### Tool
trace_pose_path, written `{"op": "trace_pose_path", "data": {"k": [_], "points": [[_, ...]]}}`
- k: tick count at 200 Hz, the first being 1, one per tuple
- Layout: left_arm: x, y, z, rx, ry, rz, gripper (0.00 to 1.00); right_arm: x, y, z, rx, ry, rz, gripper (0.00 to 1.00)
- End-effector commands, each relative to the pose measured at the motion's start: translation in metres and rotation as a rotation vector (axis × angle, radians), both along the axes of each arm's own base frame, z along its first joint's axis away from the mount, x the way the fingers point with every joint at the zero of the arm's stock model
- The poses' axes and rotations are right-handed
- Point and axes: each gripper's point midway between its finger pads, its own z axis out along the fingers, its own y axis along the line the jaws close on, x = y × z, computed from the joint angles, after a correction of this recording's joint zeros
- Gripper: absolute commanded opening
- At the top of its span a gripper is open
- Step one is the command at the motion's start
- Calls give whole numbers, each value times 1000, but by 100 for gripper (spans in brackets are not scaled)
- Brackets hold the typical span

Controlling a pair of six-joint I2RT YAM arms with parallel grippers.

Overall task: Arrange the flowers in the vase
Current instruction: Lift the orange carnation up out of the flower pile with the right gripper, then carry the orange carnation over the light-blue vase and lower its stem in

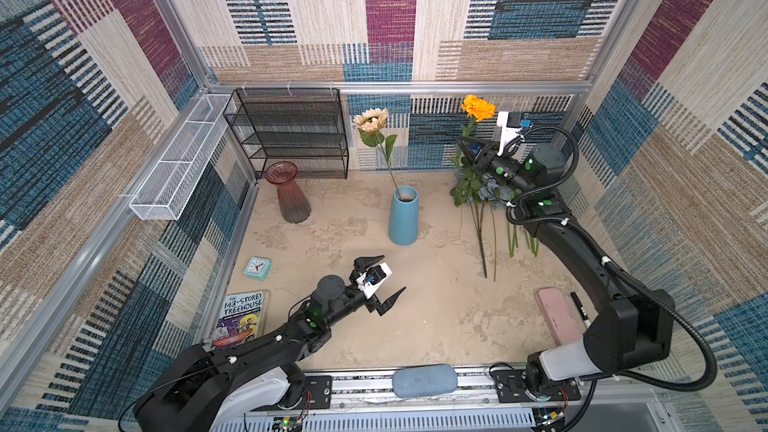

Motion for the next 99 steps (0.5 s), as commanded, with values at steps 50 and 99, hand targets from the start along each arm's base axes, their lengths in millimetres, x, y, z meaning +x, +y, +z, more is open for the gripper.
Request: {"op": "trace_pose_path", "data": {"k": [50, 99], "points": [[-2, -3, 8, -23, -18, -21, 100, -2, 70, 99, 143, -204, 226, 14], [-2, -3, 8, -20, -19, -20, 100, 18, 80, 92, 171, -217, 213, 13]]}}
